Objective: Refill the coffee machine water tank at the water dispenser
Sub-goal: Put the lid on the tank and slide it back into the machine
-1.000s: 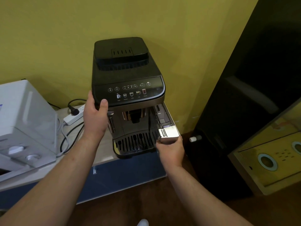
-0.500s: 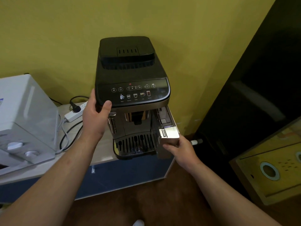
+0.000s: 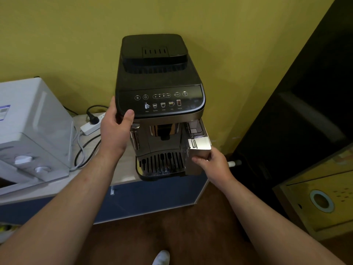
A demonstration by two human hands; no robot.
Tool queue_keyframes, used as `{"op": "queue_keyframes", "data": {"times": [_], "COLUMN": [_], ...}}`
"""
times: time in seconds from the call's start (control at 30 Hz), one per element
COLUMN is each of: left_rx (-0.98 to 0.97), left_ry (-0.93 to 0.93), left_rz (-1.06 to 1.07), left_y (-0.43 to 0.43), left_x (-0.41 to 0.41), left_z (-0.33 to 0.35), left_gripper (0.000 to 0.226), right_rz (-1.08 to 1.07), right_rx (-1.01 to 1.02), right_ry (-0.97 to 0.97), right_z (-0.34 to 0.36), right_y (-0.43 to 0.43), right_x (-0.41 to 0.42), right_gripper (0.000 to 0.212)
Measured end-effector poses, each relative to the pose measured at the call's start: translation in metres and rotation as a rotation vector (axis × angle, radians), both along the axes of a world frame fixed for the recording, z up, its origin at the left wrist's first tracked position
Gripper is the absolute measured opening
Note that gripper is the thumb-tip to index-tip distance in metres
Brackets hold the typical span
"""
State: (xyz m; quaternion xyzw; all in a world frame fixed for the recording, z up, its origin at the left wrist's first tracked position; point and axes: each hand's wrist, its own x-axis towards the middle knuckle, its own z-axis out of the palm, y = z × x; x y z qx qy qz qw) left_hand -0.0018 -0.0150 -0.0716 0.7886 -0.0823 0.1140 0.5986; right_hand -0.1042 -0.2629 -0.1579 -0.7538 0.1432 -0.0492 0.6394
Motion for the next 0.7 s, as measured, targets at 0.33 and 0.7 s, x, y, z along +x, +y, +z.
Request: {"op": "queue_keyframes", "data": {"times": [0.33, 0.7], "left_rx": [0.005, 0.005], "left_ry": [-0.009, -0.01], "left_rz": [0.021, 0.033], "left_y": [0.001, -0.001], "left_x": [0.001, -0.001], "left_z": [-0.003, -0.002], "left_gripper": [0.053, 0.052], "right_rz": [0.003, -0.018], "right_rx": [0.012, -0.031], "right_ry": [-0.008, -0.017], "right_z": [0.005, 0.003], "right_y": [-0.001, -0.004], "right_x": [0.029, 0.06], "right_gripper": [0.024, 0.022]}}
